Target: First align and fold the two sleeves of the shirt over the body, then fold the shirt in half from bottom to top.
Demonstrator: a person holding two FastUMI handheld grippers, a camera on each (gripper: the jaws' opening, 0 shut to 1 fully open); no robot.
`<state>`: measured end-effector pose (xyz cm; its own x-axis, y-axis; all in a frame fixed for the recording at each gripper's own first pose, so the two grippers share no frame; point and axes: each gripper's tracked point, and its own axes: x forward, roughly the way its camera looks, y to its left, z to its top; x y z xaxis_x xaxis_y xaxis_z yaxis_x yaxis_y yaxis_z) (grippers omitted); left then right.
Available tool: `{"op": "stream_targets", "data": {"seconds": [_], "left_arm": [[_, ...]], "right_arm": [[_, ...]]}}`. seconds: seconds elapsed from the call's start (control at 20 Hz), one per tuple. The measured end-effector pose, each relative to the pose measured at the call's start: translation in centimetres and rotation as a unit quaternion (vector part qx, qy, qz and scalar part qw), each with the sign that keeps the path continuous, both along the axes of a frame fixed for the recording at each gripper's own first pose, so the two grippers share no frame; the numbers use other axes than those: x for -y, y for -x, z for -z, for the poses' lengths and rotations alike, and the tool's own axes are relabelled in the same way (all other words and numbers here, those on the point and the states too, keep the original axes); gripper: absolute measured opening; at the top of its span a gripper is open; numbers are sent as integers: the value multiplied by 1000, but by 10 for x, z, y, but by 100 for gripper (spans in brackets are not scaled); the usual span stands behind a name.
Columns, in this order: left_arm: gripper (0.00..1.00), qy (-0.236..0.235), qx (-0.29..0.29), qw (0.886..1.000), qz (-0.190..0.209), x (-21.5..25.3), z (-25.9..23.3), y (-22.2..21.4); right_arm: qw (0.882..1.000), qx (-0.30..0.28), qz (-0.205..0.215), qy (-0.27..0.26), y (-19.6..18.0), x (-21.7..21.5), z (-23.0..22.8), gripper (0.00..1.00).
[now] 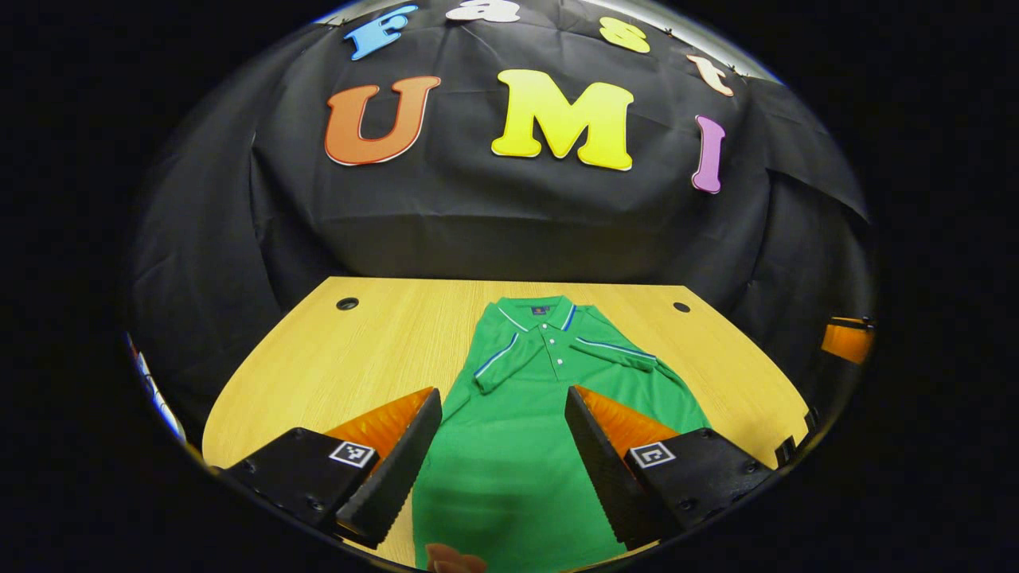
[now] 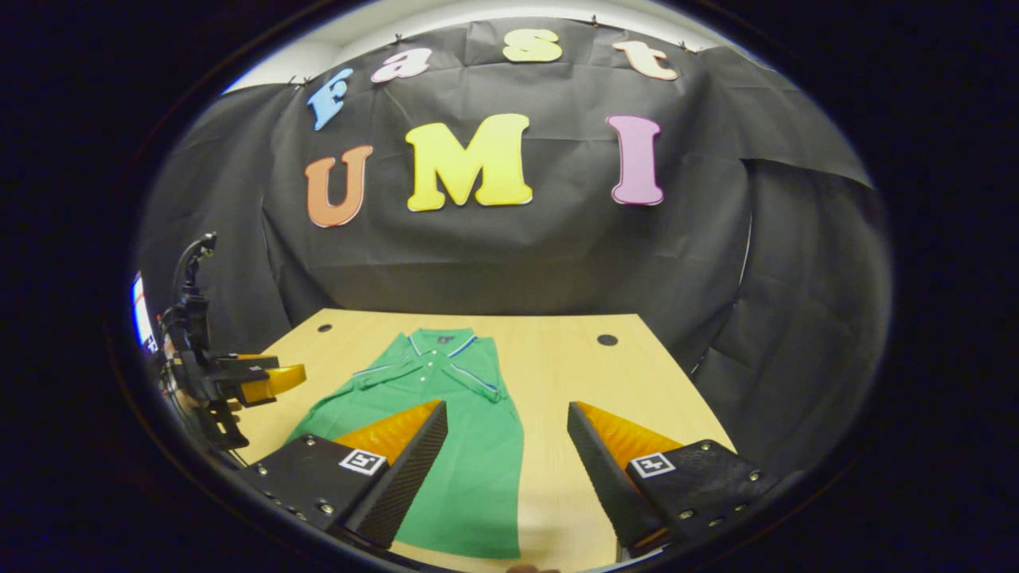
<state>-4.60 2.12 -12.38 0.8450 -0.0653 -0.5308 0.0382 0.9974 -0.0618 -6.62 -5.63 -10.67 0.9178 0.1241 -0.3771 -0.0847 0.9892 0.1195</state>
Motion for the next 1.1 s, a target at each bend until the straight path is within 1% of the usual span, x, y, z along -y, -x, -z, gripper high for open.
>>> {"op": "stream_targets", "data": {"seconds": [0.2, 0.35, 0.5, 0.65, 0.75, 0.85, 1.05, 1.1], "left_arm": [[100, 3, -59, 998, -20, 6, 28, 66], [100, -17, -95, 995, -35, 10, 47, 111], [100, -31, -119, 992, -41, 12, 64, 143], [100, -43, -149, 987, -35, 9, 86, 169], [100, -59, -163, 985, -25, 1, 99, 180], [100, -63, -173, 983, -10, -3, 112, 187], [100, -70, -195, 978, 8, -16, 135, 192], [100, -65, -182, 981, 12, -15, 132, 188]], "right_arm": [[999, -26, -36, 19, 19, -9, 31, 95], [996, -53, -72, 15, 40, -19, 57, 96], [993, -71, -90, 18, 58, -19, 81, 95], [991, -105, -83, 17, 75, -17, 111, 95], [989, -132, -71, 14, 85, -21, 135, 95], [985, -159, -57, 22, 95, -24, 158, 95], [976, -210, -34, 50, 105, -27, 200, 96], [974, -216, -32, 53, 105, -30, 205, 95]]}}
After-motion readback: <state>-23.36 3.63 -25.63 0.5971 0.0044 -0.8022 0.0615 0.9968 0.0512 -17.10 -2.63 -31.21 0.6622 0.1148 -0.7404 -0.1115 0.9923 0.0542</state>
